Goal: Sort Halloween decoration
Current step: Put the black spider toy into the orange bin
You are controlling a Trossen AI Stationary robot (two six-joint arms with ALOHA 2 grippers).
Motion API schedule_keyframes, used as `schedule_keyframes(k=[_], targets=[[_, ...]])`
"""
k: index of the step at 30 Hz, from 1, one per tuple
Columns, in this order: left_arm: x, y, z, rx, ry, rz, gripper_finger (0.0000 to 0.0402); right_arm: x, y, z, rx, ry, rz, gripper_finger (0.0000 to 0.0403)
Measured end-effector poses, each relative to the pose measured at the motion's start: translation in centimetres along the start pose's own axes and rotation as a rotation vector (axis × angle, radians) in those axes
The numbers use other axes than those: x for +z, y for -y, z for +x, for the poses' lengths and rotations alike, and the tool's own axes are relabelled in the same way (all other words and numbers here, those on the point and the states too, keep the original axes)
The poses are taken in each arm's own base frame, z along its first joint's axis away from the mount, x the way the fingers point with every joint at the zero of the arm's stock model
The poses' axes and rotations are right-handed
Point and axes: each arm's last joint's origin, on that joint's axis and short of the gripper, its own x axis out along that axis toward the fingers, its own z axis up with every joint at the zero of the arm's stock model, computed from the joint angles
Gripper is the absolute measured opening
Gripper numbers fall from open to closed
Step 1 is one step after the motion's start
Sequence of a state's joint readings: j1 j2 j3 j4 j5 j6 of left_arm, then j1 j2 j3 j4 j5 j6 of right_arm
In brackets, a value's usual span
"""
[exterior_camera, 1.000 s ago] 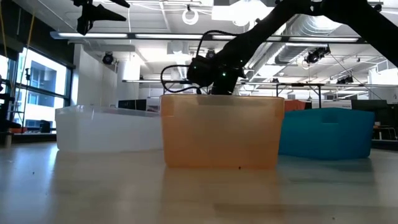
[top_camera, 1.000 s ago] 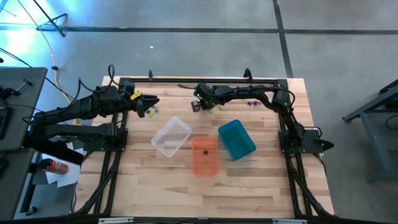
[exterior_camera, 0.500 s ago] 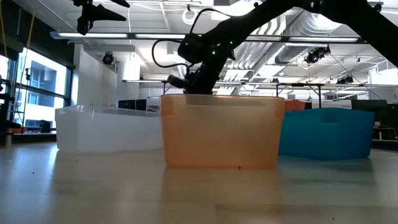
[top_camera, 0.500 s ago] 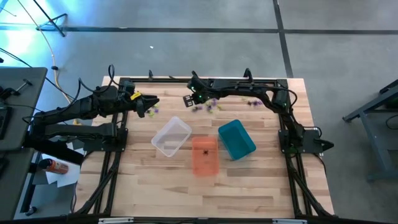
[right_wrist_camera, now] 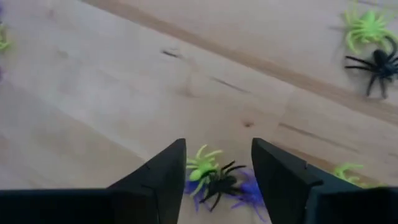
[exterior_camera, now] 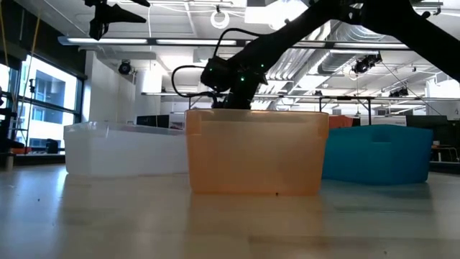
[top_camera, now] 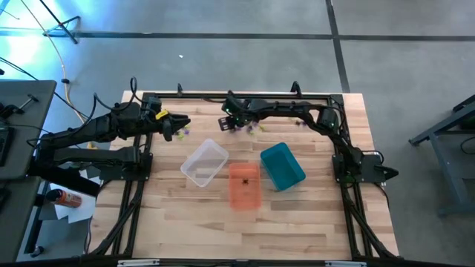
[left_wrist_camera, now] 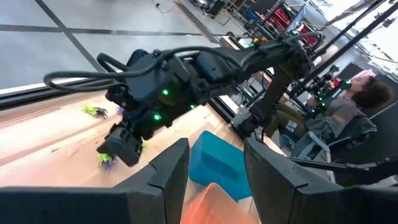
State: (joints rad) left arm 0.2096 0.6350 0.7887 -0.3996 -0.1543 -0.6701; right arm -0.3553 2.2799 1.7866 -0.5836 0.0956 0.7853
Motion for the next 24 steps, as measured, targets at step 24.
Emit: schedule_keyframes(k=[24], targets=[[0.0,0.0,0.0,0.0,0.001,0.012,0.0142,-0.8,-0.2,0.4,-0.017,-0.03,0.006,0.0117]])
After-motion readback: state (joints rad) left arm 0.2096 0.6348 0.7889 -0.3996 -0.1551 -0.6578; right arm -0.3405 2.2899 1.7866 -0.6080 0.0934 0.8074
